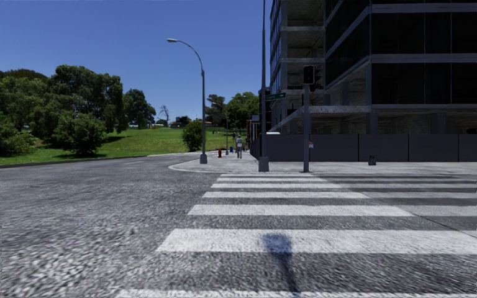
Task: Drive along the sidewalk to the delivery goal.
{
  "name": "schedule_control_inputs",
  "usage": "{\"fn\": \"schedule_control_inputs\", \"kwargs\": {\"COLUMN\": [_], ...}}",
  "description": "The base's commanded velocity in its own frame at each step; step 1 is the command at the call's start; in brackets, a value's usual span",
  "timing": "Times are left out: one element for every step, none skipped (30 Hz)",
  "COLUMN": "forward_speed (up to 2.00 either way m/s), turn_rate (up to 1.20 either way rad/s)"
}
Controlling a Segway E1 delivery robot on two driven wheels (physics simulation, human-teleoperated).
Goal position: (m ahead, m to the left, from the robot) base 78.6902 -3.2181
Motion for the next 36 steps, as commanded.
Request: {"fn": "schedule_control_inputs", "kwargs": {"forward_speed": [1.89,1.89,1.89,1.89,1.89,1.89,1.89,1.89,1.84,1.84,1.78,1.60,1.60,1.57,1.57,1.56,1.56,1.56,1.56,1.56,1.56,1.56,1.56,1.56,1.56,1.56,1.56,1.56,1.56,1.56,1.56,1.56,1.56,1.56,1.56,1.56], "turn_rate": [0.00,0.00,0.00,0.00,0.00,0.00,0.00,0.00,0.00,0.00,0.00,-0.23,-0.23,-0.65,-0.69,-0.62,-0.62,-0.13,0.00,0.00,0.00,0.00,0.00,0.00,0.00,0.00,0.00,0.00,0.00,0.00,0.00,0.00,0.00,0.00,0.00,0.00]}}
